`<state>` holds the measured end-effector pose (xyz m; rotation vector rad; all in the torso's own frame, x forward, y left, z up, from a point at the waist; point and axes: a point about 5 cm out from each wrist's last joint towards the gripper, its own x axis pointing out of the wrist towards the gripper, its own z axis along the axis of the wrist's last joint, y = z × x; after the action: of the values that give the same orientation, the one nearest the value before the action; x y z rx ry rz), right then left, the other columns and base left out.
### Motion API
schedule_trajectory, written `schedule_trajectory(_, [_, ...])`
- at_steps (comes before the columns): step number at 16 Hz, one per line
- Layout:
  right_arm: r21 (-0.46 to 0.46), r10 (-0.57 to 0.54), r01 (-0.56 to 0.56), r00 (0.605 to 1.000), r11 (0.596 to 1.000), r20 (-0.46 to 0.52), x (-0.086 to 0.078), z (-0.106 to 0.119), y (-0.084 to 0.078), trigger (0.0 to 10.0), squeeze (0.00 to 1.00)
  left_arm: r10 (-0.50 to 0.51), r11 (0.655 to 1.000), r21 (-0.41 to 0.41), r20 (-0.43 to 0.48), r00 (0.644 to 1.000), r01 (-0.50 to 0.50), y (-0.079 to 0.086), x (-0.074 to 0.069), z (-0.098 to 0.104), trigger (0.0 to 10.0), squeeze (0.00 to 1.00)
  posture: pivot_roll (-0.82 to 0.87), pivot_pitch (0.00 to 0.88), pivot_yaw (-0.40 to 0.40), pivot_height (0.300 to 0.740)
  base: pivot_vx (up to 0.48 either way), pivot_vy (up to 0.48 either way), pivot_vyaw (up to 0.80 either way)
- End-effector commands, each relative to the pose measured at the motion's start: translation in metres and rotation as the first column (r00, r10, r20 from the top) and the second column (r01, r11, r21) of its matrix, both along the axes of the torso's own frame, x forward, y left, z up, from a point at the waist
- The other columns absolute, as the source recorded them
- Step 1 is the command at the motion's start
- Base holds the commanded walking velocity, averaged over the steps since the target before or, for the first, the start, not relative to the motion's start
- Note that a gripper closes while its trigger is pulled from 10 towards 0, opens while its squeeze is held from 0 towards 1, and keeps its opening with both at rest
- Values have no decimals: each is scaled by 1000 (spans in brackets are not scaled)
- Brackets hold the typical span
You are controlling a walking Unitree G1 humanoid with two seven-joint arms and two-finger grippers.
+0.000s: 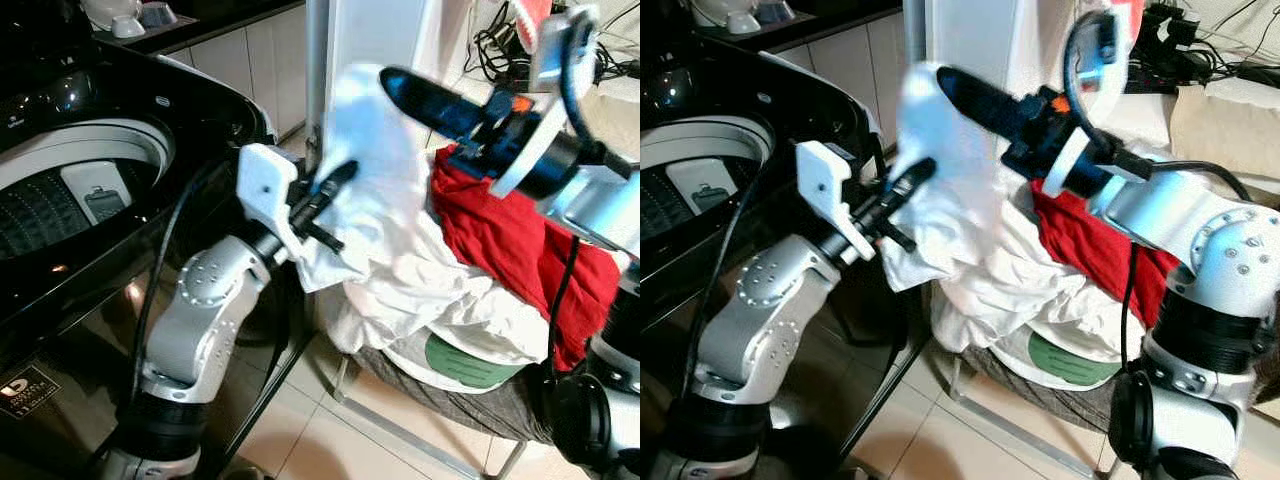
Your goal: Clothes washing
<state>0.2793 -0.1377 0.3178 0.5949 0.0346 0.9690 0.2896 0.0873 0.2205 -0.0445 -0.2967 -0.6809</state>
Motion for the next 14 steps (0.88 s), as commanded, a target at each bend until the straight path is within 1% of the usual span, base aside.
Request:
schedule_trajectory(1, [10, -53, 52, 998, 999, 31, -1, 5, -8, 10000, 1000, 21, 1000, -4, 29, 999, -20, 2, 3, 10, 0, 0, -26, 0, 1, 740, 0, 0, 0])
schedule_trajectory(2, [23, -220, 219, 975, 975, 43, 7, 9, -23, 10000, 1000, 56, 998, -7, 31, 998, -56, 7, 4, 11, 0, 0, -27, 0, 9, 740, 0, 0, 0])
schedule_trajectory(3, [-6, -421, 422, 905, 907, 60, 16, 10, -43, 10000, 1000, 111, 994, -16, 38, 993, -110, 13, 7, 14, 0, 0, -26, 0, 12, 740, 0, 0, 0])
schedule_trajectory(4, [-29, -543, 547, 834, 836, 94, 20, 12, -56, 10000, 106, 186, 982, -29, 60, 981, -184, 20, 11, 21, 0, 0, -27, 0, 16, 740, 0, 0, 0])
schedule_trajectory(5, [-82, -603, 620, 781, 780, 162, 18, 14, -61, 10000, 0, 311, 950, -45, 101, 945, -308, 32, 17, 33, 0, 0, -30, 0, 22, 740, 0, 0, 0])
schedule_trajectory(6, [-173, -605, 650, 756, 740, 250, 15, 10, -56, 10000, 0, 425, 905, -72, 158, 891, -419, 46, 21, 50, 0, 0, -34, 0, 28, 740, 0, 0, 0])
schedule_trajectory(7, [-215, -573, 639, 763, 739, 298, 11, 5, -46, 10000, 0, 512, 858, -90, 220, 830, -505, 58, 22, 70, 0, 0, -35, 0, 29, 740, 0, 0, 0])
schedule_trajectory(8, [-236, -555, 625, 775, 744, 301, 10, -5, -36, 10000, 0, 549, 834, -103, 244, 800, -541, 62, 23, 89, 9569, 0, -28, 0, 27, 740, 0, 0, 0])
schedule_trajectory(9, [-236, -555, 625, 775, 744, 301, 10, -5, -36, 10000, 0, 549, 834, -103, 244, 800, -541, 62, 23, 89, 9569, 0, -28, 0, 27, 740, 0, 0, 0])
schedule_trajectory(10, [-245, -555, 626, 775, 740, 302, 11, -14, -29, 10000, 0, 543, 837, -71, 237, 806, -543, 59, 24, 95, 10000, 0, -21, 0, 22, 740, 0, 0, 0])
schedule_trajectory(11, [-277, -549, 635, 768, 721, 330, 12, -21, -21, 10000, 0, 524, 847, -47, 249, 815, -530, 51, 22, 94, 10000, 0, -20, 0, 21, 740, 0, 0, 0])
schedule_trajectory(12, [-288, -549, 643, 761, 710, 345, 14, -25, -16, 10000, 0, 536, 839, -51, 241, 809, -542, 49, 22, 92, 10000, 0, -18, 0, 19, 740, 0, 0, 0])
schedule_trajectory(13, [-274, -559, 653, 752, 706, 349, 14, -24, -14, 10000, 0, 560, 825, -70, 221, 798, -560, 50, 23, 90, 10000, 0, -15, 0, 16, 740, 0, 0, 0])
schedule_trajectory(14, [-260, -569, 663, 742, 702, 354, 14, -24, -12, 10000, 0, 567, 822, -80, 206, 797, -564, 50, 23, 88, 10000, 0, -15, 0, 16, 740, 0, 0, 0])
